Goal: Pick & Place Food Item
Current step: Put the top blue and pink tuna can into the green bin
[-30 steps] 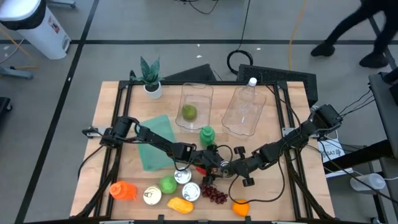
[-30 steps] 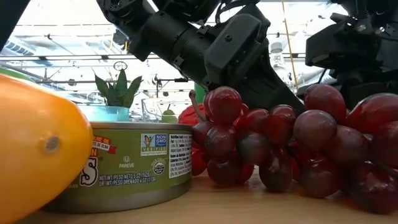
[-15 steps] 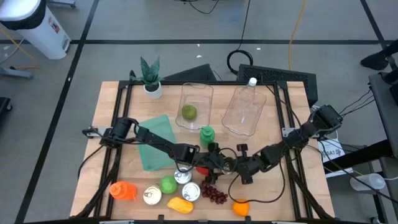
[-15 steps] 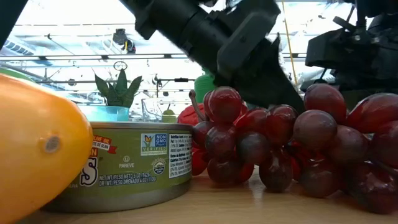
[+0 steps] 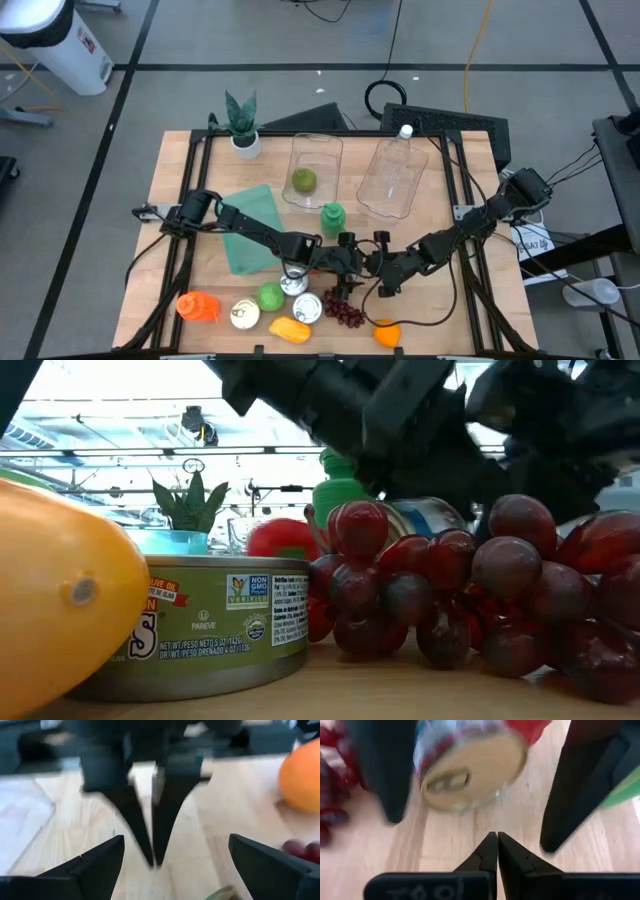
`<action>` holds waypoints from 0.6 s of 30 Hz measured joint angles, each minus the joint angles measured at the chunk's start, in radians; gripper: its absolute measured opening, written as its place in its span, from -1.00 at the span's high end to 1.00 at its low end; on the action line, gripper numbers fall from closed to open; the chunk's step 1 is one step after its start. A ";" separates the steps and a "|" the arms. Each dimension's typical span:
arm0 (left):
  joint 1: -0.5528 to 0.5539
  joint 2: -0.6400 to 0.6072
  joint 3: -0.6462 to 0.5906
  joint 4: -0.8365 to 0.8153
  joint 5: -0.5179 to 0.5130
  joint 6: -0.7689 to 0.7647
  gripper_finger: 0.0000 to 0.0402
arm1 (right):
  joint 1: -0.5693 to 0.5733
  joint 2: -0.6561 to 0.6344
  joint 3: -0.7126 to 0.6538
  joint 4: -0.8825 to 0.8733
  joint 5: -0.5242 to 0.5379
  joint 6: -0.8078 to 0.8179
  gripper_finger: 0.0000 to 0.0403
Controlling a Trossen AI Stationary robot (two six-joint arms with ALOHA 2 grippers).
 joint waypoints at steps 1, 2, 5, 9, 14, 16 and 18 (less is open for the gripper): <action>0.001 0.001 -0.001 -0.002 -0.001 0.001 -0.81 | 0.000 0.001 -0.002 -0.003 -0.004 -0.002 0.98; 0.001 0.002 -0.001 -0.001 -0.002 0.002 -0.81 | 0.000 0.001 -0.002 -0.002 -0.009 -0.004 0.98; 0.000 0.001 -0.001 0.005 -0.004 0.006 -0.82 | 0.001 0.001 -0.002 0.010 -0.012 -0.004 0.98; -0.001 0.001 -0.001 0.000 -0.003 0.027 -0.82 | 0.001 0.001 -0.003 0.011 -0.015 -0.004 0.98; -0.007 -0.013 -0.003 -0.024 0.046 0.126 -0.82 | 0.002 0.001 -0.004 0.010 -0.017 -0.003 0.98; -0.010 -0.039 -0.003 -0.048 0.062 0.166 -0.82 | 0.002 0.001 -0.004 0.008 -0.018 -0.002 0.98; -0.011 -0.079 -0.003 -0.097 0.089 0.202 -0.82 | 0.008 0.001 -0.004 0.008 -0.018 -0.002 0.98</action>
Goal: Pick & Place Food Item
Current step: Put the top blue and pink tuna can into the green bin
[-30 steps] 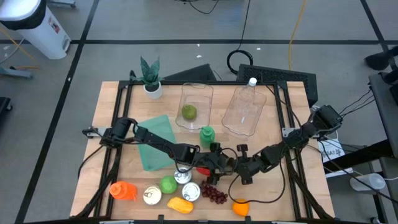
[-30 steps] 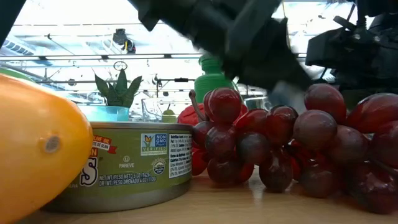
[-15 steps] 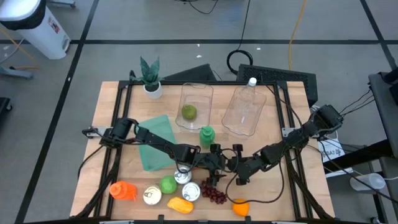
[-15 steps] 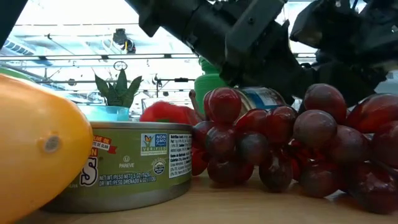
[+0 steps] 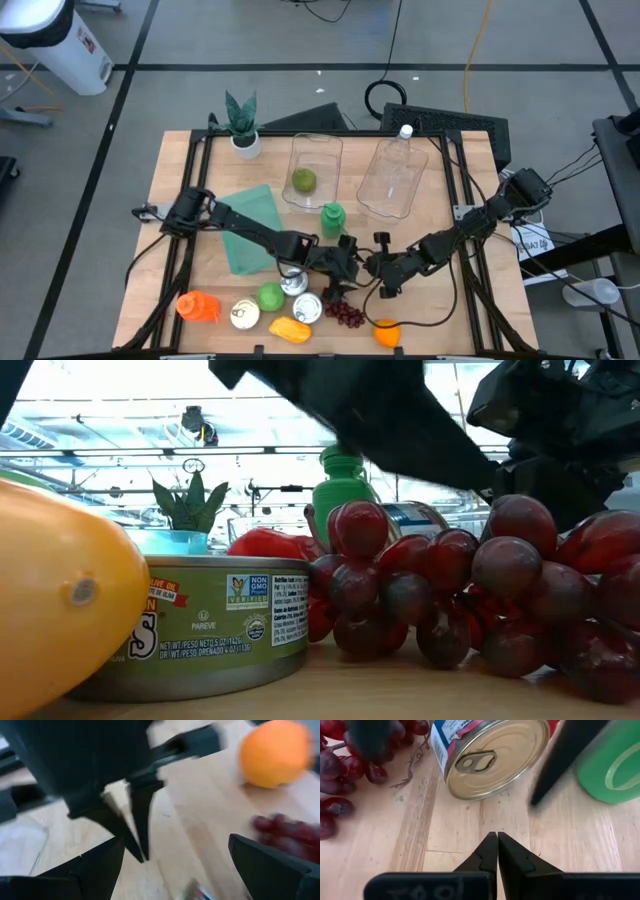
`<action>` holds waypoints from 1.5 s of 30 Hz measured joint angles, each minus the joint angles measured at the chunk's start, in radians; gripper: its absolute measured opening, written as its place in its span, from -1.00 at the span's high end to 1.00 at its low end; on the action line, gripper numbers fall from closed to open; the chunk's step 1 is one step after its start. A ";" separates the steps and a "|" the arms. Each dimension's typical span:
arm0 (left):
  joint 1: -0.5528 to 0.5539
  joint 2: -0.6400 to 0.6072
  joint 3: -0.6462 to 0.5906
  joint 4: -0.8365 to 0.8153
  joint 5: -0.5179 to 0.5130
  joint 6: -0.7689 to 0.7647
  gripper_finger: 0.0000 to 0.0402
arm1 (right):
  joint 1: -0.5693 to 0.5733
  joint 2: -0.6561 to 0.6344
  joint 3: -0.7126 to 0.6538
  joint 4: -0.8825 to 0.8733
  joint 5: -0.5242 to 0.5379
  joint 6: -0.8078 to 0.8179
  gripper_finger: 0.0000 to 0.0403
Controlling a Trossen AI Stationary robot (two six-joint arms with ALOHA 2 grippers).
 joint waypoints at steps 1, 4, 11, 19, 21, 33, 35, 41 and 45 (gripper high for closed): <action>0.000 -0.021 0.000 -0.027 0.013 0.021 -0.82 | 0.001 0.000 0.000 0.001 -0.001 0.000 0.98; 0.002 -0.086 0.000 -0.090 0.078 0.101 -0.82 | 0.007 0.000 0.000 0.000 -0.001 0.000 0.98; 0.011 -0.163 0.001 -0.290 0.171 0.319 -0.82 | 0.008 0.001 -0.001 0.003 -0.002 -0.003 0.98; 0.010 -0.123 0.000 -0.296 0.153 0.450 -0.82 | 0.008 0.001 -0.002 0.006 -0.001 -0.001 0.98; 0.014 -0.113 -0.001 -0.301 0.152 0.458 -0.82 | 0.008 0.001 -0.002 0.007 -0.001 -0.001 0.98; 0.056 -0.014 0.000 -0.254 0.161 0.477 -0.82 | 0.008 0.002 -0.002 0.013 -0.001 0.000 0.98; 0.057 0.002 0.000 -0.249 0.162 0.473 -0.82 | 0.008 0.002 -0.002 0.011 -0.001 0.000 0.98; 0.056 0.022 -0.001 -0.241 0.192 0.454 -0.82 | 0.008 0.002 -0.002 0.014 -0.001 -0.008 0.98; 0.049 0.034 -0.001 -0.230 0.225 0.445 -0.68 | 0.008 0.002 -0.002 0.014 0.000 -0.011 0.98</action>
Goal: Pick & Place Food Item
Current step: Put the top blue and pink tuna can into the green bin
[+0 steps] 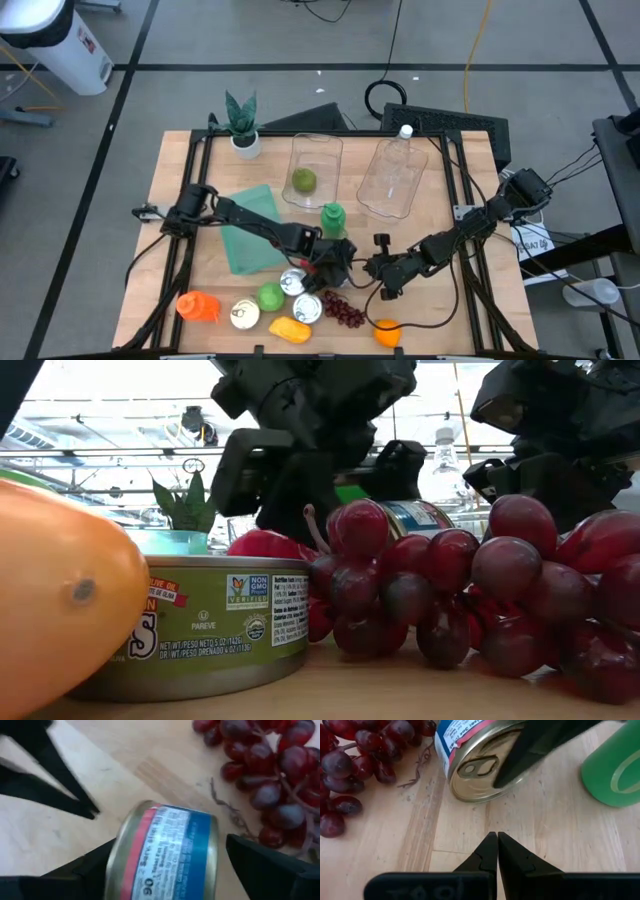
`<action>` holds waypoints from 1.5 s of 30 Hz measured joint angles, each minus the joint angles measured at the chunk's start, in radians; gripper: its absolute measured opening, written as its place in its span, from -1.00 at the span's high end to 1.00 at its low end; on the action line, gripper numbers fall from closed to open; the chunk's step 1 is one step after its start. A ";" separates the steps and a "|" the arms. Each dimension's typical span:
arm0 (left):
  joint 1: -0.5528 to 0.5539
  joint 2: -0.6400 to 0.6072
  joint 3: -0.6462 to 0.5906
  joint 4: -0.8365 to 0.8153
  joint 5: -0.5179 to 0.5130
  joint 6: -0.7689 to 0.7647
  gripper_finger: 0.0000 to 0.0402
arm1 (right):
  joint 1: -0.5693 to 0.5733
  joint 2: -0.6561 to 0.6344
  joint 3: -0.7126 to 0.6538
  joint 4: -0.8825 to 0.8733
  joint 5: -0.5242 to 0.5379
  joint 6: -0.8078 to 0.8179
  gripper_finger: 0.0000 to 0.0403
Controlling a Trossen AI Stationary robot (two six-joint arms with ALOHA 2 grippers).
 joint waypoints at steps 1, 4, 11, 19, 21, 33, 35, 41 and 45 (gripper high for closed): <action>-0.003 0.001 0.000 0.009 0.002 0.004 -0.60 | 0.000 0.000 0.000 0.000 0.000 0.000 0.98; -0.014 -0.002 0.000 0.027 0.004 0.028 -0.27 | 0.000 0.000 0.000 0.000 0.000 0.000 0.98; -0.040 -0.003 0.000 0.078 0.001 0.036 0.09 | 0.000 0.000 0.000 0.000 0.000 0.003 0.98; -0.096 -0.081 0.000 0.085 -0.130 0.034 0.09 | 0.000 0.000 0.000 -0.001 0.000 0.003 0.98; -0.127 -0.138 0.000 0.073 -0.188 0.040 0.09 | 0.000 0.000 0.000 -0.005 -0.001 0.005 0.98; -0.357 -0.574 -0.088 -0.323 -0.950 -0.229 0.09 | 0.022 0.000 0.000 0.025 -0.080 0.019 0.98; -0.370 -0.635 -0.158 -0.415 -1.062 -0.376 0.09 | 0.033 -0.006 0.000 0.059 -0.088 0.013 0.98; -0.323 -0.780 -0.389 -0.593 -1.186 -0.820 0.09 | 0.050 -0.061 0.000 0.170 -0.167 -0.038 0.98; -0.223 -0.815 -0.505 -0.593 -1.130 -0.982 0.09 | 0.053 -0.103 0.000 0.191 -0.158 -0.061 0.98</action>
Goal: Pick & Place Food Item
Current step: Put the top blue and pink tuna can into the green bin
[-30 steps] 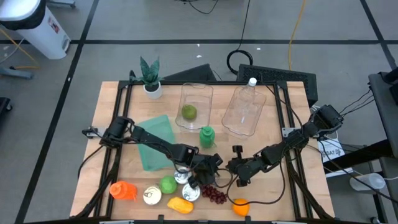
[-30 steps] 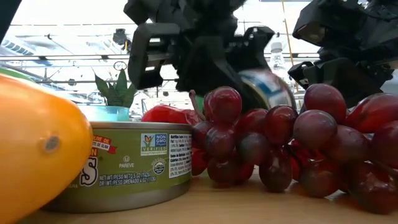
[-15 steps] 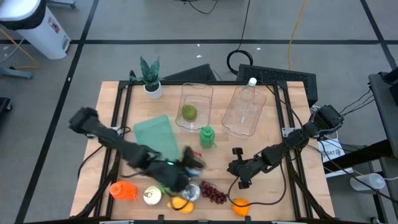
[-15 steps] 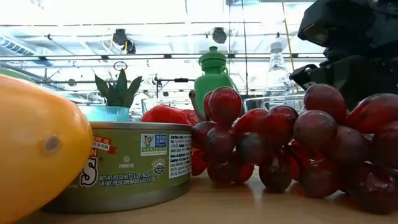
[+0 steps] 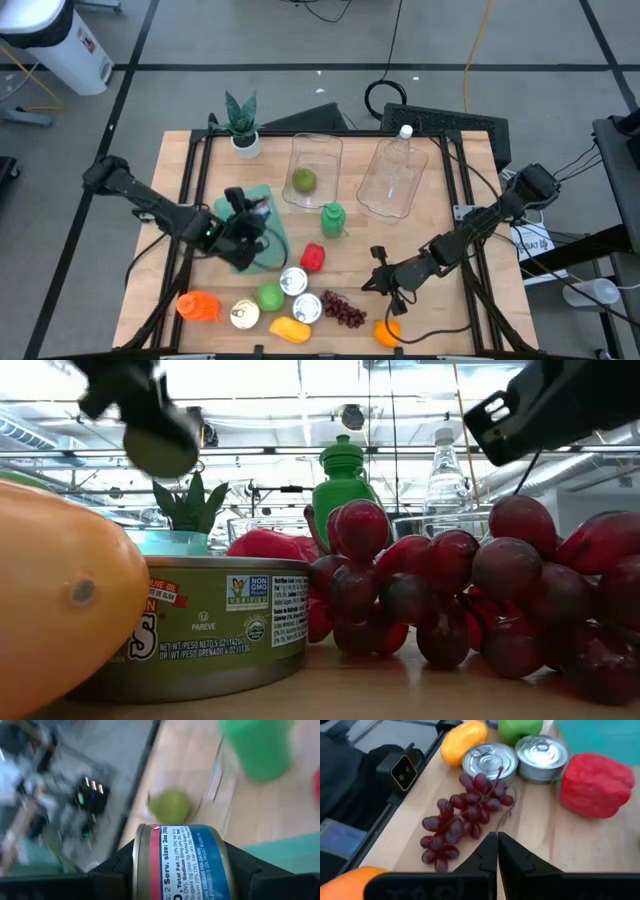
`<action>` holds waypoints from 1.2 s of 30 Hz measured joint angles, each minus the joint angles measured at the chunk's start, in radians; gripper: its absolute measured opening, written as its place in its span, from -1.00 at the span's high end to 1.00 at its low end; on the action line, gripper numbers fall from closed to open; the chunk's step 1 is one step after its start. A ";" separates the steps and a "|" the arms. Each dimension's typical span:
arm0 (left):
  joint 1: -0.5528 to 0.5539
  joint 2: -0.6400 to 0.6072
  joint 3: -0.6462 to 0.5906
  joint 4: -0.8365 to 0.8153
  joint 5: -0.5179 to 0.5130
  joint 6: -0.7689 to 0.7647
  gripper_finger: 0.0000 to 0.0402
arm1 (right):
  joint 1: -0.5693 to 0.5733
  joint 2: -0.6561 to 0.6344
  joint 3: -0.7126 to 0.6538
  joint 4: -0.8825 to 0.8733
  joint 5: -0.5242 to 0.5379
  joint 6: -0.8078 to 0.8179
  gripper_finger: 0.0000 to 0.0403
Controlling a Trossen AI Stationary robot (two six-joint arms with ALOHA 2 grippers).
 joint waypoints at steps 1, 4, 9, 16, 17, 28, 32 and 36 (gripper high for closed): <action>0.029 0.001 -0.020 0.008 0.018 -0.025 0.09 | 0.000 -0.007 0.000 0.000 0.001 -0.003 0.98; 0.116 0.020 -0.070 0.038 0.095 -0.064 0.09 | 0.000 -0.018 0.000 0.001 0.003 -0.003 0.98; 0.230 0.089 -0.105 0.076 0.164 -0.111 0.09 | 0.000 -0.018 0.000 -0.003 0.002 -0.003 0.98; 0.301 0.224 -0.105 0.088 0.225 -0.151 0.09 | 0.001 -0.018 0.000 -0.023 0.002 -0.003 0.98; 0.305 0.243 -0.105 0.086 0.227 -0.156 0.09 | 0.004 -0.018 0.000 -0.025 0.002 -0.003 0.98; 0.324 0.395 -0.083 -0.099 0.218 -0.313 0.09 | 0.013 -0.018 0.000 -0.023 0.002 0.000 0.98; 0.331 0.419 -0.082 -0.085 0.241 -0.299 0.09 | 0.013 -0.018 0.000 -0.021 0.003 0.000 0.98; 0.336 0.417 -0.081 -0.053 0.262 -0.290 0.09 | 0.013 -0.018 0.000 -0.020 0.002 0.000 0.98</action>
